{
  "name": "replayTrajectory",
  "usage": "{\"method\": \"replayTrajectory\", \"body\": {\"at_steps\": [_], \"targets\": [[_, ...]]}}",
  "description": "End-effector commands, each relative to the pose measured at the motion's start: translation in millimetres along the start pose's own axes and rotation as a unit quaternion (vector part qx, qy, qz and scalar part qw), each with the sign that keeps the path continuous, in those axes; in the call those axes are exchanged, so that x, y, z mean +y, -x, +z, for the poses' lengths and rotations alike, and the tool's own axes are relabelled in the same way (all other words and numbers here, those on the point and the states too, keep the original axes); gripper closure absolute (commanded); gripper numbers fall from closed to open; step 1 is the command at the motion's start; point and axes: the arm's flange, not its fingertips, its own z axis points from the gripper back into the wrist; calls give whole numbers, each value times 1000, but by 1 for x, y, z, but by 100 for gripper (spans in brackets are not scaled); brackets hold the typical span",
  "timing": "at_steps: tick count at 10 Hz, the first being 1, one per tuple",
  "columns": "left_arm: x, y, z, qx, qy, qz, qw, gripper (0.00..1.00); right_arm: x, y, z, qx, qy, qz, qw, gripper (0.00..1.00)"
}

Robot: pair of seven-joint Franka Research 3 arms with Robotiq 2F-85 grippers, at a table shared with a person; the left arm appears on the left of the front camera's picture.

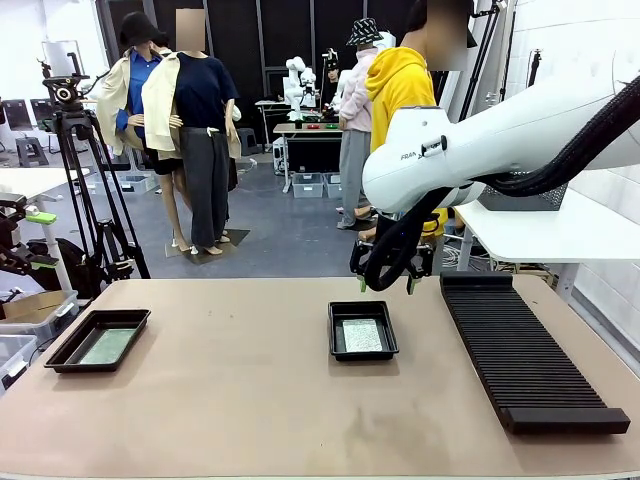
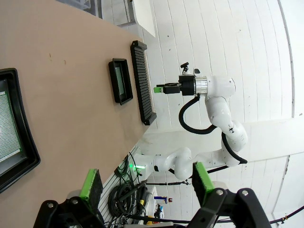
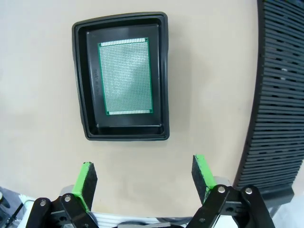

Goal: Inspect and transfer BCBs to ESD trays.
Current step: Pick up the Blank PCB from the PCB Rack and place it in the right ESD tray, then pick up the ESD tray and place it on the left side of the table.

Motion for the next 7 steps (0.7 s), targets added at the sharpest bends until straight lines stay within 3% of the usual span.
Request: {"method": "replayTrajectory", "body": {"at_steps": [1, 7], "targets": [[-1, 0, 1, -4, -2, -1, 1000, 0, 0, 0, 1, 0, -1, -1, 1000, 0], [-1, 0, 1, -4, -2, -1, 1000, 0, 0, 0, 1, 0, -1, -1, 1000, 0]]}}
